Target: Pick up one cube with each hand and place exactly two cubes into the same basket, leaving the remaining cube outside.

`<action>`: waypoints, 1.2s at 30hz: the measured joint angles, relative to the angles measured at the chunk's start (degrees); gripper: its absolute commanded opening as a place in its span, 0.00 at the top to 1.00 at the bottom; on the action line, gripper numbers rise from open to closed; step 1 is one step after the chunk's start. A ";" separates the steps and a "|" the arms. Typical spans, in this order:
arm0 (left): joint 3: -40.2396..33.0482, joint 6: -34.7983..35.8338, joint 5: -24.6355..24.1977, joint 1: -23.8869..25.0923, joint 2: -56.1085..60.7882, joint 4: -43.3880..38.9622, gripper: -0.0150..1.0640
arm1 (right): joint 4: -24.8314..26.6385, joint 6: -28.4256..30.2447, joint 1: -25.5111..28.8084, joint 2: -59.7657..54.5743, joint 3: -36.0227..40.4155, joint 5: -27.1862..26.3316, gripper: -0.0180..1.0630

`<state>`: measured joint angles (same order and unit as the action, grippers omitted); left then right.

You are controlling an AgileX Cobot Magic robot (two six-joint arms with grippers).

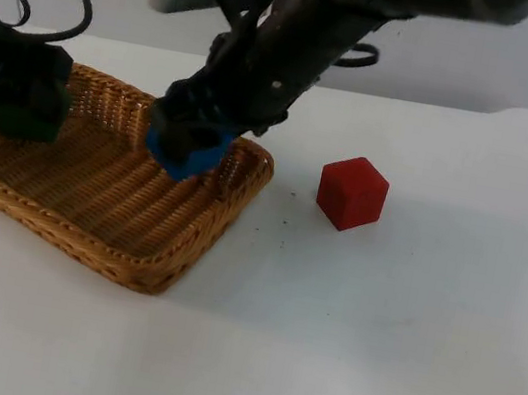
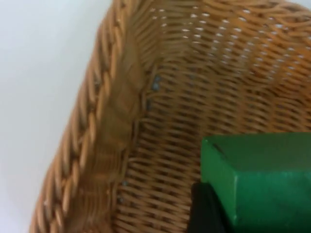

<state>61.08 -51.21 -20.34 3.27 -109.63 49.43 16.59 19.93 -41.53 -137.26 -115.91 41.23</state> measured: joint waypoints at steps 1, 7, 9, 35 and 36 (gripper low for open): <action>0.00 -0.63 0.39 0.00 -0.50 0.00 0.99 | 0.00 0.10 -0.03 -0.97 -0.69 -0.49 0.98; 0.00 -1.21 1.48 0.00 -2.53 0.09 0.99 | 0.12 0.23 -0.12 -3.77 -2.17 -2.22 0.98; 0.00 -1.21 1.84 0.00 -2.84 0.09 0.99 | 0.12 0.23 -0.12 -4.01 -2.17 -2.60 0.98; 0.00 -1.30 2.05 0.00 -3.85 1.33 0.88 | 0.25 0.61 -0.12 -6.20 -2.20 -5.21 0.39; 0.00 -1.30 1.96 0.00 -3.85 1.33 0.76 | 0.34 0.61 -0.12 -6.20 -2.30 -5.21 0.35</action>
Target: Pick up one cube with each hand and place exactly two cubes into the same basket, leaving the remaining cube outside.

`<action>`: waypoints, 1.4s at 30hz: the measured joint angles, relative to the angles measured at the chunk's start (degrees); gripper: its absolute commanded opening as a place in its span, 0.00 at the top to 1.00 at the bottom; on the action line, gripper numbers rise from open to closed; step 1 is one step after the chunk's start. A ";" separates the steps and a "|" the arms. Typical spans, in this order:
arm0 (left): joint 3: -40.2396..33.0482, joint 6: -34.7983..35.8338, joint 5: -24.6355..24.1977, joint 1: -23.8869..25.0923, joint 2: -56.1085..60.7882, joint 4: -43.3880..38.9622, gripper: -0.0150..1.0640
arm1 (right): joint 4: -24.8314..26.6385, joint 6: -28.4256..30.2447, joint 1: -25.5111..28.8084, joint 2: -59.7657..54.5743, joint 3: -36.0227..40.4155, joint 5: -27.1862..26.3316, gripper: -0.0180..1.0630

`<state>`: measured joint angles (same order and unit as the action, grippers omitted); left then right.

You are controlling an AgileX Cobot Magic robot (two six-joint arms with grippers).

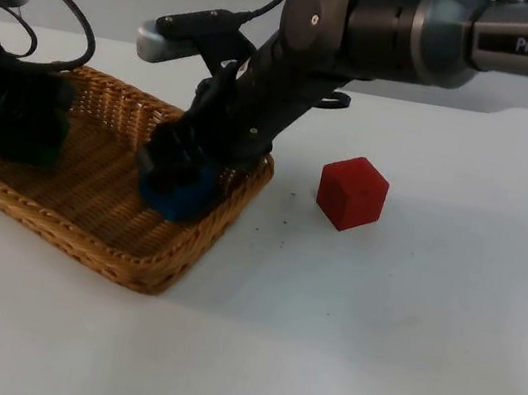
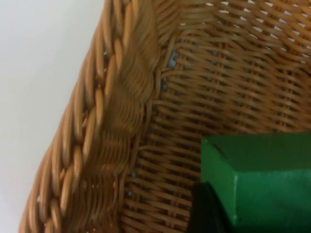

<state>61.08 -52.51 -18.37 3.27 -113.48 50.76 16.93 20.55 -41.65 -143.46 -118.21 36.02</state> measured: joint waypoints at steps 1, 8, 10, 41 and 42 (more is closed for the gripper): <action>0.00 0.00 0.00 0.00 0.00 0.00 0.67 | 0.00 0.00 0.00 0.00 0.00 0.00 0.35; 0.13 -0.03 -1.24 0.00 0.15 2.48 0.20 | -0.47 0.00 0.00 1.66 0.01 0.25 0.34; 0.13 -0.03 -1.54 0.00 1.11 2.73 0.09 | -1.45 0.00 0.00 3.76 0.01 0.25 0.34; 0.13 -0.03 -13.67 0.00 33.07 3.01 0.04 | -6.39 -3.09 2.14 32.32 2.15 12.61 0.34; 0.13 -0.03 -14.85 0.00 34.44 2.69 0.04 | -6.39 -3.10 2.14 33.21 3.23 12.61 0.34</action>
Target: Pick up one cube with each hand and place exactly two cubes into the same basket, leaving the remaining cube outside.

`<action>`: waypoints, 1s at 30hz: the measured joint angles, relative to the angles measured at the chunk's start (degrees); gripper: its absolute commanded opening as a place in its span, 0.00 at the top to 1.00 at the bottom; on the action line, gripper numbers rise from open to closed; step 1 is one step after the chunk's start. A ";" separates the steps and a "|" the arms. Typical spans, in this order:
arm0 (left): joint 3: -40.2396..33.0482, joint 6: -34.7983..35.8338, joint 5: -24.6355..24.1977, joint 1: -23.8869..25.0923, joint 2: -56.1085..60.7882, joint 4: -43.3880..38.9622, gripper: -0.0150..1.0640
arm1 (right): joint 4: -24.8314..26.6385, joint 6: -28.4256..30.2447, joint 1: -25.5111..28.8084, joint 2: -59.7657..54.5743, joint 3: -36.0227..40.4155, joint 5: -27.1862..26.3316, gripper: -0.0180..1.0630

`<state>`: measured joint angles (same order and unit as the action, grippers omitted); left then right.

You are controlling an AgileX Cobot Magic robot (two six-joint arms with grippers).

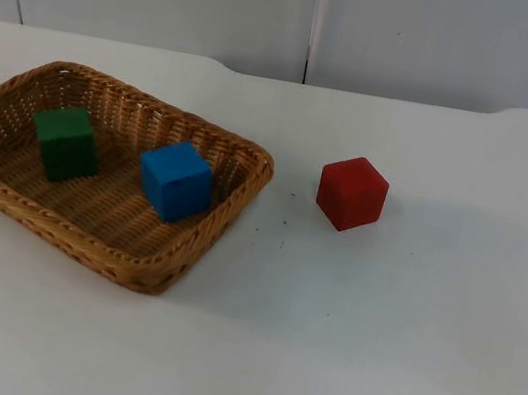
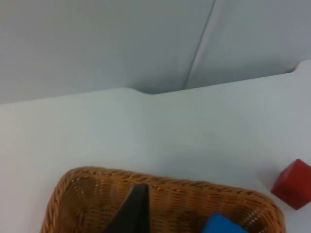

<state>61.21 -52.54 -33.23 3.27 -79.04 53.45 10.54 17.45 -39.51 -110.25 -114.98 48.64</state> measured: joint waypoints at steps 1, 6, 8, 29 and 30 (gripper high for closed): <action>0.00 0.10 -0.76 0.00 0.78 -0.29 0.04 | 0.00 -0.11 0.00 1.28 1.77 -0.12 0.34; 0.00 0.66 -3.27 0.00 4.00 -1.07 0.04 | 0.00 -0.09 0.00 5.00 8.12 -2.05 0.34; 0.00 0.95 -3.84 0.00 4.90 -1.16 0.04 | 0.00 -0.09 0.00 6.61 11.06 -3.30 0.34; -11.26 5.21 -6.39 0.00 21.33 -5.91 0.04 | 0.31 -1.22 0.00 24.52 38.18 -14.45 0.34; -11.74 5.21 -6.39 0.00 21.85 -5.91 0.04 | 0.31 -1.22 0.00 25.03 38.72 -14.74 0.34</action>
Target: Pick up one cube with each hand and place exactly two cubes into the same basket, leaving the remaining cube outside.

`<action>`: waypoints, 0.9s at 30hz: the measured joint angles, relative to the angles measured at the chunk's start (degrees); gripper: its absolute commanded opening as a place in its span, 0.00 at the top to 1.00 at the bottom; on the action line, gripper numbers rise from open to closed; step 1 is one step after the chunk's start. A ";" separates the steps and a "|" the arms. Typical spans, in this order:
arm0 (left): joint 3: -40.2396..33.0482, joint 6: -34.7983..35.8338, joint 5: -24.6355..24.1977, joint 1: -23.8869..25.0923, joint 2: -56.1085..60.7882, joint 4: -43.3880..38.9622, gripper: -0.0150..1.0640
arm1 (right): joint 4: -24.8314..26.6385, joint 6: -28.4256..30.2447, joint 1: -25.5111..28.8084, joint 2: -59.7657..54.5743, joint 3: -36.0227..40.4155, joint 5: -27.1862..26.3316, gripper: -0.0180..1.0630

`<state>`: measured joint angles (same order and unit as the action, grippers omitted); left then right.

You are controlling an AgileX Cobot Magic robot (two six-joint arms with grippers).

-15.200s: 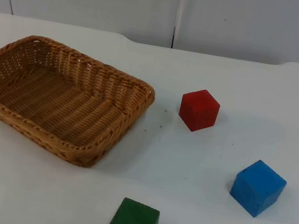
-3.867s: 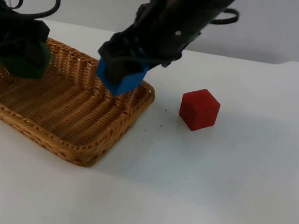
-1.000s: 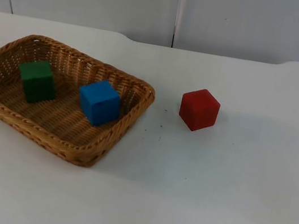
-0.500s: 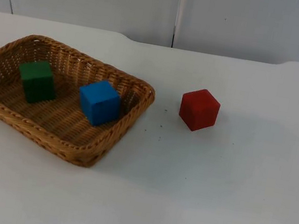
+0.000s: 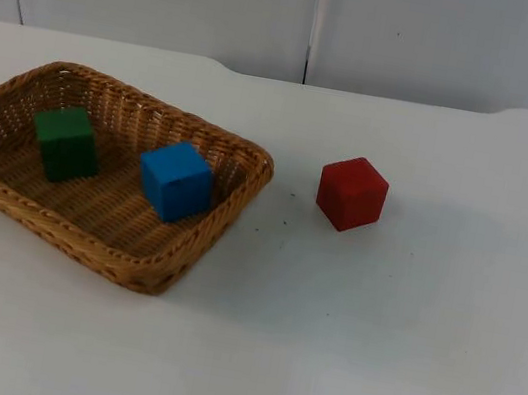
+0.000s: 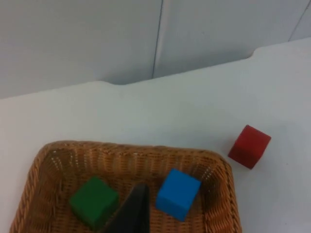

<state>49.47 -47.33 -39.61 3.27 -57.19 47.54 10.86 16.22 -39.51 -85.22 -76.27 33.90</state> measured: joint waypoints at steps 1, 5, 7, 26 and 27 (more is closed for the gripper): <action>-0.92 0.00 0.00 0.00 1.03 0.00 0.04 | 0.00 -0.11 0.00 1.06 0.97 -0.69 0.34; -3.39 0.45 0.00 0.00 4.54 -0.13 0.04 | 0.11 -0.22 0.00 4.89 4.77 -2.02 0.34; -3.90 0.45 0.00 0.00 5.65 -0.13 0.04 | 0.23 -0.22 0.00 5.95 5.97 -2.58 0.34; -4.99 16.58 -5.48 0.00 22.99 -14.86 0.04 | 1.22 -1.40 0.00 27.56 25.03 -5.79 0.34; -4.99 17.28 -6.11 0.00 24.34 -15.37 0.04 | 1.22 -1.51 0.00 28.77 25.77 -5.78 0.34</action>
<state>44.49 -30.05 -45.73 3.27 -32.85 32.17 12.07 14.72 -39.51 -56.45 -50.50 28.12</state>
